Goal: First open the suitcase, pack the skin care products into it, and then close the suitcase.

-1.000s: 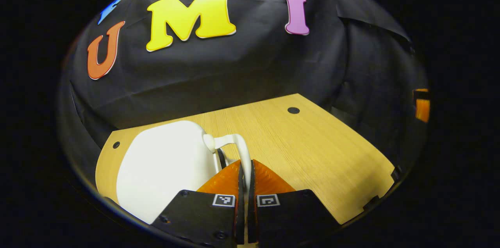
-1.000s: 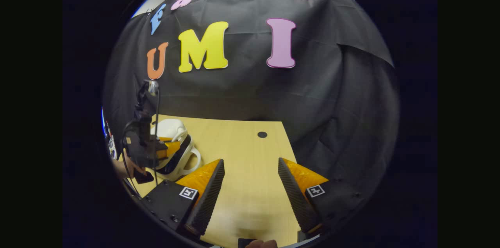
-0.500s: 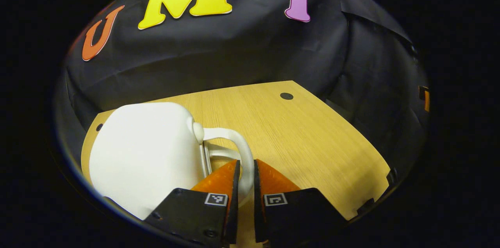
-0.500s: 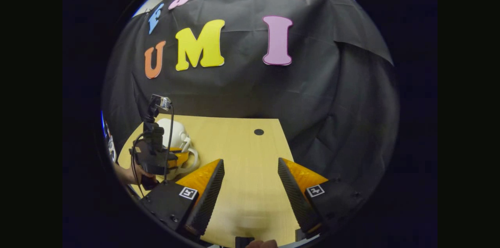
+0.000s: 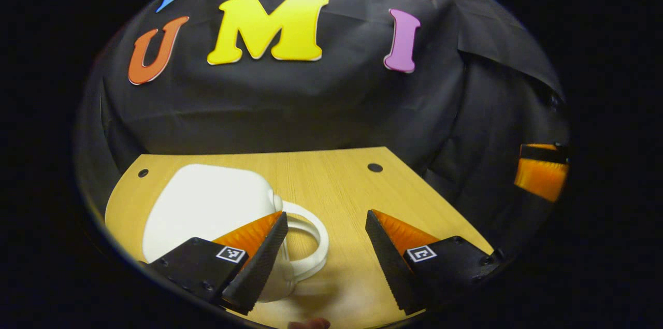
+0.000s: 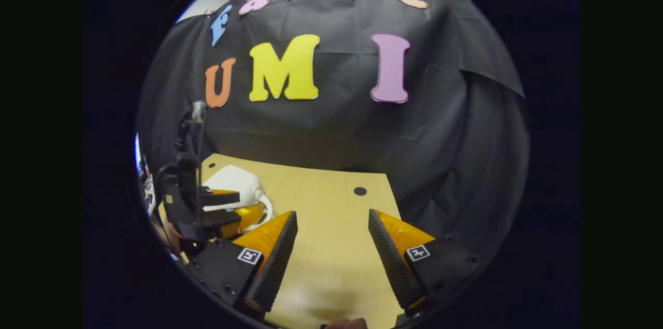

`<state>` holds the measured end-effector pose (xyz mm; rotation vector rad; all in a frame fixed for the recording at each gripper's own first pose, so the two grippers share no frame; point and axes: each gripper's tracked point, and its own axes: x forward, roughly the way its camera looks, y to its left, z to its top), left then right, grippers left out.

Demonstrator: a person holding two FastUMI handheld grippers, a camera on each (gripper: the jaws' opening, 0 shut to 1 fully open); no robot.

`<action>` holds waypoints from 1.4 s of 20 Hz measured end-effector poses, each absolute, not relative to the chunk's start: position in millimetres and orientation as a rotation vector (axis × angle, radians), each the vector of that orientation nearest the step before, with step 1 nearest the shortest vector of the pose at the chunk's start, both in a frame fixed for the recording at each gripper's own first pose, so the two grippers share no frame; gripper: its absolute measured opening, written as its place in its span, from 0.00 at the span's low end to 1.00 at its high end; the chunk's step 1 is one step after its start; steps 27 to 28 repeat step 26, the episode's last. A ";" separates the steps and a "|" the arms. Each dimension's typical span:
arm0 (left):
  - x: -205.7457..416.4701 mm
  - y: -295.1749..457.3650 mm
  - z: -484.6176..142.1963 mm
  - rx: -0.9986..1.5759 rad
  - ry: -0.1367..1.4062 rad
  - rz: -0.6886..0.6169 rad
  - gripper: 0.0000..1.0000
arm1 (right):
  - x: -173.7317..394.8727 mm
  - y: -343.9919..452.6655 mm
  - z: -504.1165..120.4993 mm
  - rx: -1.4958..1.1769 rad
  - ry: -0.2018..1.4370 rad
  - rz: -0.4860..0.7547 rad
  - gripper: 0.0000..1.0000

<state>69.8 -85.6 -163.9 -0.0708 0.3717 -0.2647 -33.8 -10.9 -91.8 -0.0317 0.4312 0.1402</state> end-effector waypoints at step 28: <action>34.8 95.5 14.4 -0.089 -0.025 -0.002 0.97 | 1.4 139.1 28.2 -0.010 0.018 0.103 0.81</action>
